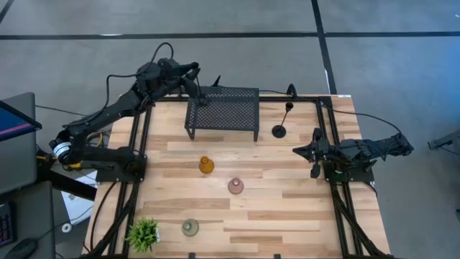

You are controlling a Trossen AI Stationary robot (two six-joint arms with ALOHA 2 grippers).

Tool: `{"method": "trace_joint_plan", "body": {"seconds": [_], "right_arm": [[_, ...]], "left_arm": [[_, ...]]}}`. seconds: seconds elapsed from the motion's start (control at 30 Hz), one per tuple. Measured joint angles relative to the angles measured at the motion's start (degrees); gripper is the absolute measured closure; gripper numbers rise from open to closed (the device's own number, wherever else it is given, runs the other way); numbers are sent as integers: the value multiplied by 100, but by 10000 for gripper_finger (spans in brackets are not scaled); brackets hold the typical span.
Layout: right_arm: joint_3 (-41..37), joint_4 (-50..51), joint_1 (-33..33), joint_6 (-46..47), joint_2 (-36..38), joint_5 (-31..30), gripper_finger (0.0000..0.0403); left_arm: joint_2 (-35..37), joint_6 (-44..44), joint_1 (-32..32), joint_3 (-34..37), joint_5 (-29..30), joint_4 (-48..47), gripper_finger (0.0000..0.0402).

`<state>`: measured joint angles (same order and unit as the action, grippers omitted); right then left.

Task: Pick & Place candle stick holders
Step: Put the bottom black candle holder on the shelf

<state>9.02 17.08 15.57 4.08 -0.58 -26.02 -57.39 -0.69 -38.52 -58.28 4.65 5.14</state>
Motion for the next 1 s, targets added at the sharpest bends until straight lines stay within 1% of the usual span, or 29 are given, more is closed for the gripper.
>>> {"method": "trace_joint_plan", "body": {"seconds": [0.2,0.37,0.8,1.0], "right_arm": [[2,0,0,2,0,0,403],[0,0,0,2,0,0,403],[0,0,0,2,0,2,403],[0,0,2,3,0,2,403]], "left_arm": [[-5,36,0,0,-3,-2,215],[-15,70,0,0,-3,-4,195],[3,89,-2,0,-1,-4,163],[163,358,-2,0,36,3,158]]}}
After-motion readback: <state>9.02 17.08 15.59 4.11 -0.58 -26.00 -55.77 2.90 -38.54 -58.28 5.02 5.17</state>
